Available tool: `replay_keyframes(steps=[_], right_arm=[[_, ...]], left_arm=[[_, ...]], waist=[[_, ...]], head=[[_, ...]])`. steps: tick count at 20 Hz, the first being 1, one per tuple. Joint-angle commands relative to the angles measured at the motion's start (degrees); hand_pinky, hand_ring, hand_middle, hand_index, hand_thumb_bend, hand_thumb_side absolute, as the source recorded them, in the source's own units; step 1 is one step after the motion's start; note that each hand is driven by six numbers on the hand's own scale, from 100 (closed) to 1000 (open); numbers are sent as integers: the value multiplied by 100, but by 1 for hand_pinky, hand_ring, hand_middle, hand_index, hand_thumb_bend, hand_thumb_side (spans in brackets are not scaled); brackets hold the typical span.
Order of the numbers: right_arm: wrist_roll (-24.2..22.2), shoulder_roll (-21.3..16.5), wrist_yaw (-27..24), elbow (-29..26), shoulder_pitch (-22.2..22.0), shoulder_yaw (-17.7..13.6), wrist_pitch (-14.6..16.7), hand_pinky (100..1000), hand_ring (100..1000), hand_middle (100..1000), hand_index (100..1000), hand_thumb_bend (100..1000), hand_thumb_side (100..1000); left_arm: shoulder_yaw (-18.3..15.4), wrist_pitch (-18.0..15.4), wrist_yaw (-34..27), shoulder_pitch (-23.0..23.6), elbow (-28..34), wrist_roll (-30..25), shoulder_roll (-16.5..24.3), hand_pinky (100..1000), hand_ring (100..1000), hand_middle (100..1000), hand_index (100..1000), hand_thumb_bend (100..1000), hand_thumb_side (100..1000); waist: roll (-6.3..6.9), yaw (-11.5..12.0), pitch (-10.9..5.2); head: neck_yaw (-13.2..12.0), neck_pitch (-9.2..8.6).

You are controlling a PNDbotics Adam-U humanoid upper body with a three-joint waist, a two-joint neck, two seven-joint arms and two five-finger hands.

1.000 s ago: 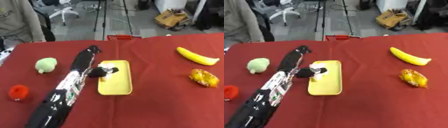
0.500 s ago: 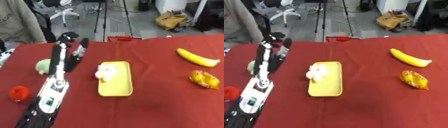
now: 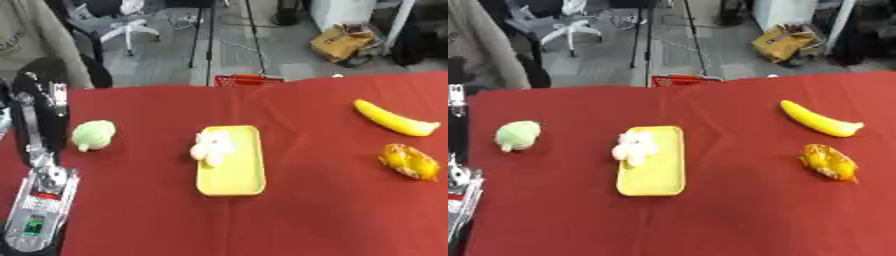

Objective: Pick up objects on the table and place them in the box.

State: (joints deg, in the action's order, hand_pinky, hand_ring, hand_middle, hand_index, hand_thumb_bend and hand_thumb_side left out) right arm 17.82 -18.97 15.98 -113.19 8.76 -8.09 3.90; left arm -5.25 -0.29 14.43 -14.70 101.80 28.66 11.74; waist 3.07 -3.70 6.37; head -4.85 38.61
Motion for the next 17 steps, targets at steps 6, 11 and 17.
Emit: replay_keyframes(steps=[6, 11, 17], right_arm=[[-15, -106, 36, -97, 52, -33, -7, 620, 710, 781, 853, 100, 694], [2, -97, 49, -100, 37, -50, -18, 620, 710, 781, 854, 100, 691], [6, -95, 53, -105, 31, -51, -23, 620, 710, 782, 853, 100, 689]], left_arm=[[-196, -190, -45, 0, 189, -227, -39, 671, 712, 771, 768, 731, 831], [-233, -156, 21, 37, 243, -276, -90, 671, 715, 775, 767, 729, 812], [-244, -208, -58, 62, 283, -217, -113, 667, 716, 782, 767, 712, 868]], waist=[[-5, 22, 12], [-17, 31, 10], [-17, 41, 10]], head=[[-25, -79], [-1, -38], [-2, -33]])
